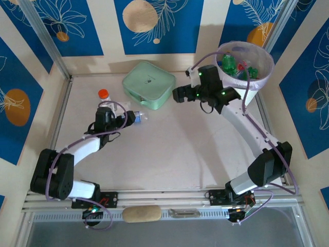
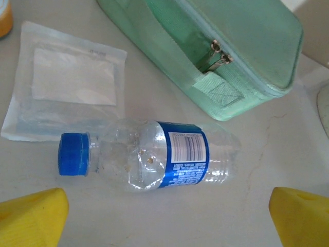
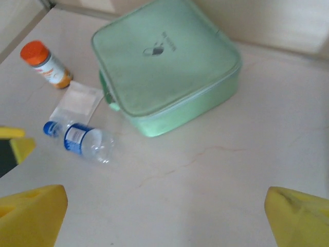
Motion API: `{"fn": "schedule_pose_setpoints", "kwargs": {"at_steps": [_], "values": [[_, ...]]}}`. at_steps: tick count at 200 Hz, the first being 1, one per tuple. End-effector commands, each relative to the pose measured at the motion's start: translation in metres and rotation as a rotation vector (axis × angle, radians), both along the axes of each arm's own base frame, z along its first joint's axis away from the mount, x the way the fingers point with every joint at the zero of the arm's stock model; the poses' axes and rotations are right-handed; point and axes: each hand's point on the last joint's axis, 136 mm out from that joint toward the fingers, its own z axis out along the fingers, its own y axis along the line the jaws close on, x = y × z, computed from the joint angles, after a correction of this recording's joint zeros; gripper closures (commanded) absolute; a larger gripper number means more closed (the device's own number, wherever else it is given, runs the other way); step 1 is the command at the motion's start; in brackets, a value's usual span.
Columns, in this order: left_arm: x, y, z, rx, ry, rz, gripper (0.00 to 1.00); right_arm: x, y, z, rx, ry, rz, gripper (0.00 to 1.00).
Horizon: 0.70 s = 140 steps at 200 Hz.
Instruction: Put the plastic bottles in the bin
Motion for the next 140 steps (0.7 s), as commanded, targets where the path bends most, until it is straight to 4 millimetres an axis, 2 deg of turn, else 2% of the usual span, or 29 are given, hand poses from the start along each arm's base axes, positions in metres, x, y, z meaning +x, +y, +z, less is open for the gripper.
{"fn": "schedule_pose_setpoints", "kwargs": {"at_steps": [1,23,44,78,105,140], "values": [[0.02,-0.001,0.02,-0.015,-0.062,-0.033,0.0,-0.011,0.023,-0.005,0.118,0.013,0.009,0.01],[0.027,-0.001,0.016,0.017,-0.052,-0.058,0.0,-0.019,0.04,-0.03,0.162,0.05,-0.001,0.01],[0.033,0.001,0.008,0.078,-0.033,-0.088,0.0,-0.024,0.059,-0.041,0.199,0.059,0.022,0.01],[0.053,0.001,0.004,0.151,-0.036,-0.144,0.0,-0.023,0.078,-0.047,0.182,0.067,0.05,0.01],[0.072,-0.016,0.008,0.156,-0.06,-0.268,0.0,-0.025,0.088,-0.047,0.181,0.064,0.071,0.01],[0.081,-0.027,-0.008,0.159,-0.015,-0.35,0.0,-0.029,0.089,-0.054,0.174,0.084,0.073,0.01]]}}
